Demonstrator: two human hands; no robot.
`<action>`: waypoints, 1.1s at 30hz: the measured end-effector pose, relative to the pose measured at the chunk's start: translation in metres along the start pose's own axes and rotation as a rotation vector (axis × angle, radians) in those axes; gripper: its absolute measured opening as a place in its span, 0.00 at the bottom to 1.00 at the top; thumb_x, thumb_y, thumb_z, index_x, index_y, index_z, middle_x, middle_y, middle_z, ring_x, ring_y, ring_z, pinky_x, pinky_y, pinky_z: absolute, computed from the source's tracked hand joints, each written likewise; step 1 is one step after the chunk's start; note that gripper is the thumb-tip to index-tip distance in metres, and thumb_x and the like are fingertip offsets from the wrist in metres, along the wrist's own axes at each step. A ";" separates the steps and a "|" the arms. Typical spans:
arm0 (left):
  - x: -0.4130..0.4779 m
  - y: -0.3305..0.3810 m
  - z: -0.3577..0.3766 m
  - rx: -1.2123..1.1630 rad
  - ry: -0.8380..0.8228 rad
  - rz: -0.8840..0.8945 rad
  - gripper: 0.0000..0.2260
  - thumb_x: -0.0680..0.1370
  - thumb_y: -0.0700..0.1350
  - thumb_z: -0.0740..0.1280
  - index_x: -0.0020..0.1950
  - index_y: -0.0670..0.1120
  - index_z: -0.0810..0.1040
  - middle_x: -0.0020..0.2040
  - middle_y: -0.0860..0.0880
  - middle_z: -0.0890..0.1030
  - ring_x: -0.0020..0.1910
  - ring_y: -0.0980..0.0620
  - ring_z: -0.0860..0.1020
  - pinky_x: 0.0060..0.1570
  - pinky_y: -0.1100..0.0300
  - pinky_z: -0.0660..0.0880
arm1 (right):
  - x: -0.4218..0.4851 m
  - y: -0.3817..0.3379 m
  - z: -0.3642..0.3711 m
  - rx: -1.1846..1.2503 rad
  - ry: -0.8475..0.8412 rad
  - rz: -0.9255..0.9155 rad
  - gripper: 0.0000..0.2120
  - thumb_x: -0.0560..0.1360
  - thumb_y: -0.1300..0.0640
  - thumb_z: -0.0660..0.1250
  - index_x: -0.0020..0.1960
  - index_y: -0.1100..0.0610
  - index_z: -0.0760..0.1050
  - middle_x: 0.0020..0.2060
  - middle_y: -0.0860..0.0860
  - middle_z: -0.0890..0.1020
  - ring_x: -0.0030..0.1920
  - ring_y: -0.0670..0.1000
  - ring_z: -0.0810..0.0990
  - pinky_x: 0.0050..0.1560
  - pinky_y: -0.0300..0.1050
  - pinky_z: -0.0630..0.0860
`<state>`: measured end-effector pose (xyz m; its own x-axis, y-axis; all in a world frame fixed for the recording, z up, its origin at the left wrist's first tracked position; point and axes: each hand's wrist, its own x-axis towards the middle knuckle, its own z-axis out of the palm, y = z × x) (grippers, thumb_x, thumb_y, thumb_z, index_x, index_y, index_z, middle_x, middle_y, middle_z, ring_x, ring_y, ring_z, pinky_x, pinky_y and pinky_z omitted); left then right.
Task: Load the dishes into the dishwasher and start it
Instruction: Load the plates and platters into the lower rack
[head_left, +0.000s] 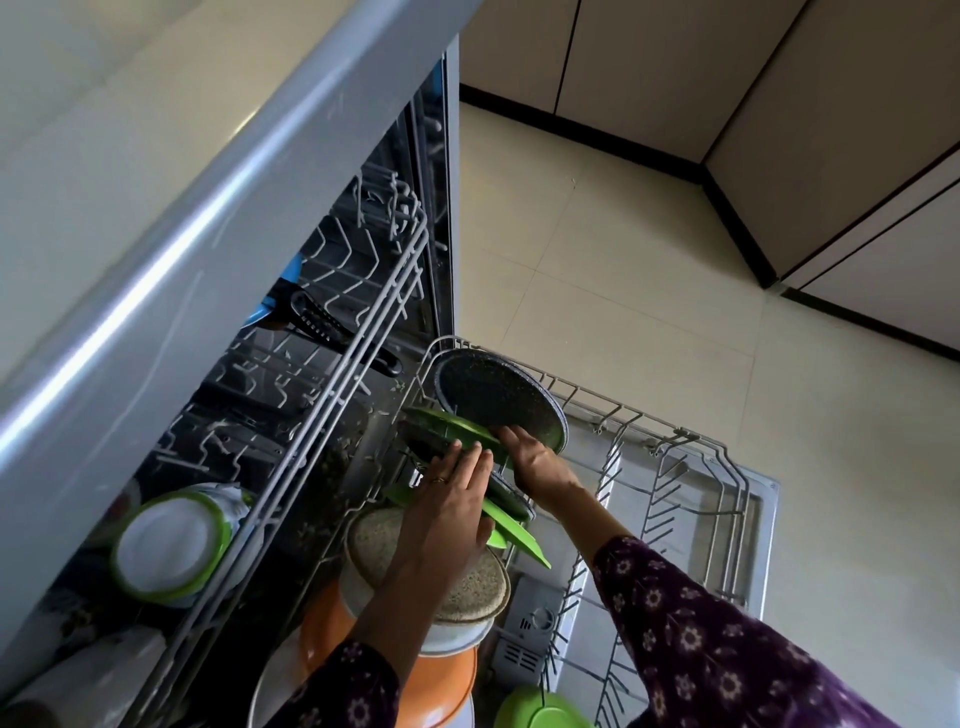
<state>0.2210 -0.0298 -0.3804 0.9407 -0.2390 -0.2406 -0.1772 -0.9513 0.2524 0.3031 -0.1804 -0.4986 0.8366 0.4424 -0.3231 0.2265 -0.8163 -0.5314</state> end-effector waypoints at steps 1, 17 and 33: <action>0.000 -0.001 -0.002 -0.012 -0.024 -0.002 0.33 0.77 0.53 0.65 0.77 0.46 0.55 0.77 0.50 0.57 0.76 0.48 0.55 0.72 0.55 0.55 | -0.001 0.000 0.004 0.010 0.022 -0.019 0.26 0.74 0.73 0.55 0.70 0.58 0.63 0.60 0.58 0.73 0.56 0.58 0.76 0.57 0.50 0.75; -0.004 -0.003 -0.005 0.009 0.059 0.033 0.35 0.79 0.52 0.63 0.78 0.46 0.45 0.76 0.50 0.42 0.77 0.51 0.49 0.69 0.60 0.41 | 0.000 -0.010 -0.015 -0.111 0.035 0.128 0.26 0.74 0.68 0.62 0.71 0.60 0.60 0.62 0.59 0.69 0.62 0.58 0.69 0.60 0.50 0.72; -0.125 0.063 -0.164 -0.051 -0.040 -0.052 0.32 0.81 0.52 0.56 0.78 0.45 0.44 0.78 0.48 0.42 0.76 0.51 0.50 0.73 0.59 0.54 | -0.148 -0.160 -0.177 0.061 0.257 0.034 0.13 0.74 0.65 0.62 0.58 0.60 0.76 0.55 0.57 0.78 0.51 0.56 0.79 0.53 0.48 0.78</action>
<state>0.1399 -0.0283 -0.1805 0.9358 -0.1985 -0.2913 -0.1128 -0.9516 0.2860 0.2312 -0.1807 -0.2273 0.9442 0.2998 -0.1367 0.1716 -0.8017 -0.5726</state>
